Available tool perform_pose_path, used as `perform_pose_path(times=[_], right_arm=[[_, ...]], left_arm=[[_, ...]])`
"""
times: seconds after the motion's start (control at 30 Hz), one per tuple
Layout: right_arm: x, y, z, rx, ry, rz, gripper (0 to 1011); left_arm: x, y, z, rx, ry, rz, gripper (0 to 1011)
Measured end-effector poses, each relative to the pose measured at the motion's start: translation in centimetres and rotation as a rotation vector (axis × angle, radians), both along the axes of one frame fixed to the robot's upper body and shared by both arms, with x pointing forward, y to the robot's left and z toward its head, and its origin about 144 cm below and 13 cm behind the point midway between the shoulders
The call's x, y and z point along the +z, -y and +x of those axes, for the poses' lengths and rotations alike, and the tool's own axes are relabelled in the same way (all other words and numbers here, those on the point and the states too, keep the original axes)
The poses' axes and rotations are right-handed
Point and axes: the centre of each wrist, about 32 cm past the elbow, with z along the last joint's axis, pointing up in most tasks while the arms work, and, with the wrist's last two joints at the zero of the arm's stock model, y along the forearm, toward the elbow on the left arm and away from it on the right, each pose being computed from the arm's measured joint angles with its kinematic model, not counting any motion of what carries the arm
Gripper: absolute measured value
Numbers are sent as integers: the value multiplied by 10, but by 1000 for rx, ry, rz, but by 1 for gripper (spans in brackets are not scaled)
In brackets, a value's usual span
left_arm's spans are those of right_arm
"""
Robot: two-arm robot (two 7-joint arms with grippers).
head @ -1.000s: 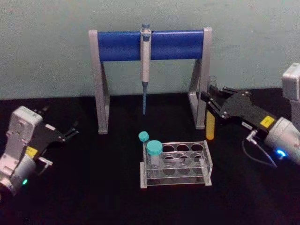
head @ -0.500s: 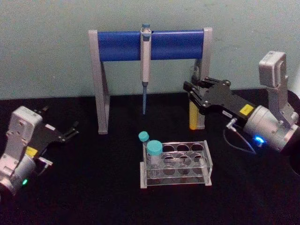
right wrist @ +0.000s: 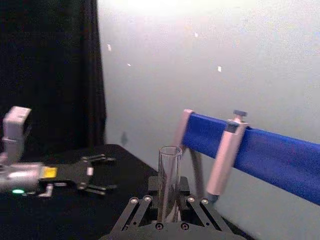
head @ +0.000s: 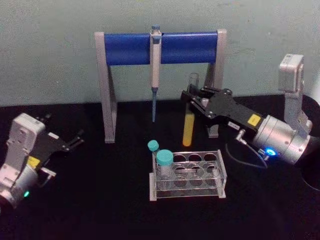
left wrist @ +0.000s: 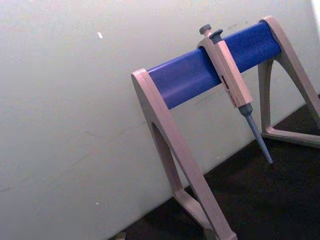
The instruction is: Pick up the test tube from the test tube rack, shake it, then place it back into the test tube rack.
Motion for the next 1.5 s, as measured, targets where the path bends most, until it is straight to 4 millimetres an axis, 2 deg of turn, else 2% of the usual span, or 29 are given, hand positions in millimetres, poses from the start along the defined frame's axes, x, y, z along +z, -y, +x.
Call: perform_pose_path(times=[0.4,0.77,0.97,1.5], right_arm=[[-1,14,-17,108,-30,16,235],[0,34,-35,38,-26,-37,235],[1,36,-34,-16,-11,-72,235],[1,27,-10,-20,4,-70,235]], left_arm=[[0,0,0,0,0,0,1001],[0,0,0,0,0,0,1001],[0,0,0,0,0,0,1001],[0,0,0,0,0,0,1001]])
